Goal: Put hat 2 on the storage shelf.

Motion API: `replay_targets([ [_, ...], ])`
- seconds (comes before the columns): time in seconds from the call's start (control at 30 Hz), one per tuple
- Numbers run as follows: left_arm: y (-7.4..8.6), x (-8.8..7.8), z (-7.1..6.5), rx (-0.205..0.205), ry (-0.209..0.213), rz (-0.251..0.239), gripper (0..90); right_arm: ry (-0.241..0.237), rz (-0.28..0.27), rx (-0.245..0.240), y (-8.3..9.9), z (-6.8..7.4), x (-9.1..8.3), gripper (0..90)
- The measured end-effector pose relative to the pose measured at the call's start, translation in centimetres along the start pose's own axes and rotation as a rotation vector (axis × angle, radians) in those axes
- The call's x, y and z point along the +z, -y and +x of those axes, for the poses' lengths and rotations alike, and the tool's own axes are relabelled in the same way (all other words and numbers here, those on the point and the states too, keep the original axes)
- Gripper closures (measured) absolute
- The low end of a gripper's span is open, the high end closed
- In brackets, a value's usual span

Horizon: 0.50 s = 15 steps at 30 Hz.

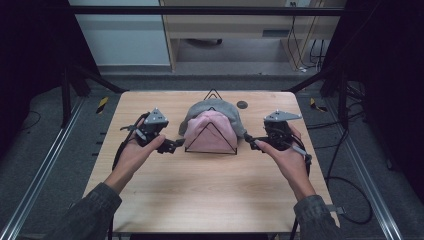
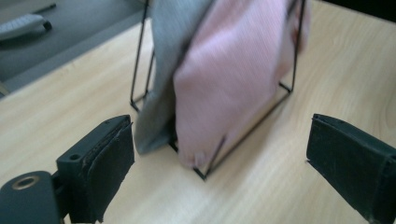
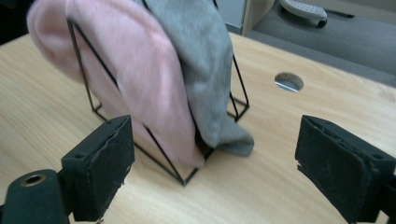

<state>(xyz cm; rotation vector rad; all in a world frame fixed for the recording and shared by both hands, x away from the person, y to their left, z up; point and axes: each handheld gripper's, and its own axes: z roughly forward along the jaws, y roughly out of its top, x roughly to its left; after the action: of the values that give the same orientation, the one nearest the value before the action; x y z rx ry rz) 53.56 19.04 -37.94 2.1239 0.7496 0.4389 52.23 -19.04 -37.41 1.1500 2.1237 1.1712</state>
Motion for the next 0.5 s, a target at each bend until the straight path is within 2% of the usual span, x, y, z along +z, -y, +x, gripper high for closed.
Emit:
replay_targets([
  [0.2, 4.3, 0.6, -1.2, 0.017, 0.019, 0.141, 6.7, -0.010, 0.069, 0.007, 4.1, 0.2, 0.3, 9.7],
  [0.27, 6.0, 1.0, -1.2, -0.012, 0.027, 0.181, 6.6, -0.017, 0.104, 0.024, 5.8, 0.3, 0.6, 9.2],
  [0.33, 7.6, 1.5, -1.2, -0.047, 0.060, 0.214, 6.6, -0.037, 0.126, 0.074, 7.4, 0.3, 0.8, 9.2],
  [0.4, 9.0, 1.9, -1.3, -0.043, 0.041, 0.245, 6.6, -0.033, 0.160, 0.076, 8.9, 0.3, 1.3, 9.1],
  [0.5, 10.5, 2.3, -1.2, -0.081, 0.053, 0.240, 6.7, -0.016, 0.214, 0.070, 10.4, 0.2, 1.9, 9.1],
])
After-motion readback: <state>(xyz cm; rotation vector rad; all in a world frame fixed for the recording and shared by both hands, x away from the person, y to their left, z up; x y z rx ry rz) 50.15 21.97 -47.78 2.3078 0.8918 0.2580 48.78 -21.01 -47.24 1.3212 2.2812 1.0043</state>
